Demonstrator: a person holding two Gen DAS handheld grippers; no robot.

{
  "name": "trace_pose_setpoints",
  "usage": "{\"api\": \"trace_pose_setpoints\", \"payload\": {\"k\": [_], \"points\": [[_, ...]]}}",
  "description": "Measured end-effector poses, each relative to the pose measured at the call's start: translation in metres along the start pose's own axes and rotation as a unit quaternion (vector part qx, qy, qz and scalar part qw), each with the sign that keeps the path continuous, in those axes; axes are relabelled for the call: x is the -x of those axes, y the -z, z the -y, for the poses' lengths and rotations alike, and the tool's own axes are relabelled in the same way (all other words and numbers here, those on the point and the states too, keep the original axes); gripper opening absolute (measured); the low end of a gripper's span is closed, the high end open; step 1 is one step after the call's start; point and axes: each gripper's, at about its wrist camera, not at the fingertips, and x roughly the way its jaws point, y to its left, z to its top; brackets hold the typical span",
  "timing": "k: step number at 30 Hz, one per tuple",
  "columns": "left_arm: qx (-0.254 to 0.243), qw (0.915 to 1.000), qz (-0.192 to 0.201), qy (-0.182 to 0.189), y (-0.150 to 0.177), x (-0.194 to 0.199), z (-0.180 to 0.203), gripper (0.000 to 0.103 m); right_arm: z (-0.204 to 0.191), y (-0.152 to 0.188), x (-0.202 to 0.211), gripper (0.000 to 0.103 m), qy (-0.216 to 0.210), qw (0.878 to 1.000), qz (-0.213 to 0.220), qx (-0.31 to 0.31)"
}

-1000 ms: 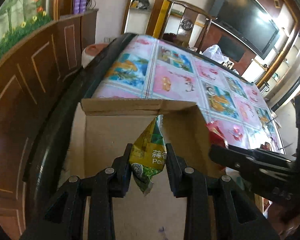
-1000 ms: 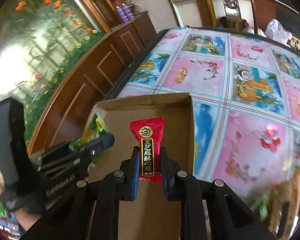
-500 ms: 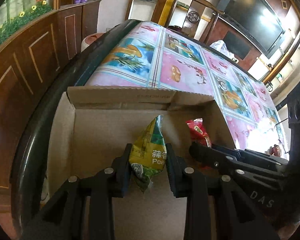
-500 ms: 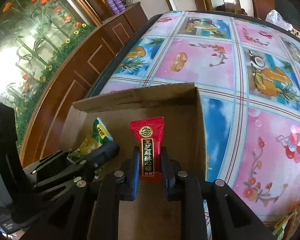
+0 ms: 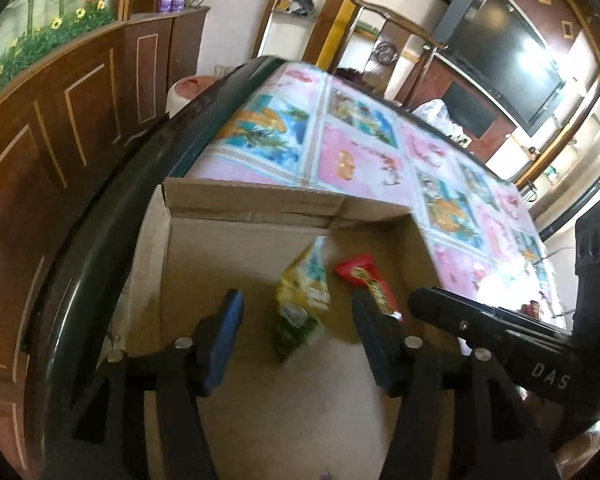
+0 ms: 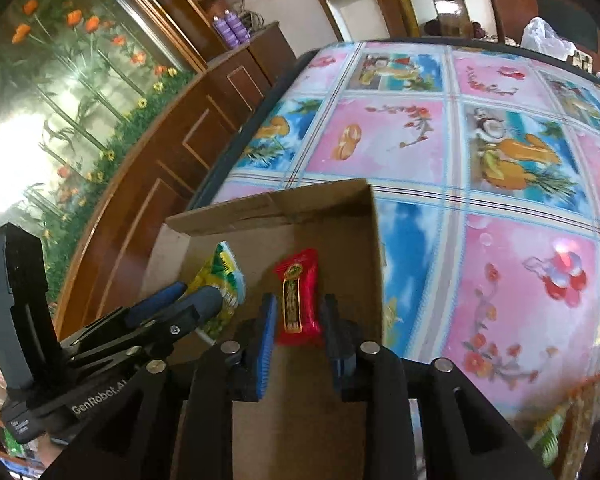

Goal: Organize snacks
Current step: 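Grasp the rice-cracker roll with the left gripper while the right gripper grasps the orange-striped biscuit pack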

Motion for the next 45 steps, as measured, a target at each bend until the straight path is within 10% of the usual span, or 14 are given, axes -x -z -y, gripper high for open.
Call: {"api": "trace_pose_setpoints", "payload": {"k": [15, 31, 42, 45], "points": [[-0.058, 0.9942, 0.061, 0.068, 0.063, 0.062, 0.088, 0.064, 0.058, 0.072, 0.094, 0.033, -0.028, 0.998, 0.050, -0.015], [-0.145, 0.9827, -0.040, 0.108, 0.139, 0.020, 0.206, 0.065, 0.212, 0.124, 0.193, 0.046, -0.048, 0.978, 0.144, -0.146], [-0.239, 0.9708, -0.022, 0.002, 0.161, -0.017, 0.259, 0.074, 0.215, 0.125, 0.198, 0.053, -0.056, 0.975, 0.149, -0.156], [-0.251, 0.9678, -0.004, -0.016, 0.165, -0.019, 0.258, 0.047, 0.213, 0.125, 0.194, 0.054, -0.052, 0.976, 0.144, -0.158]]}}
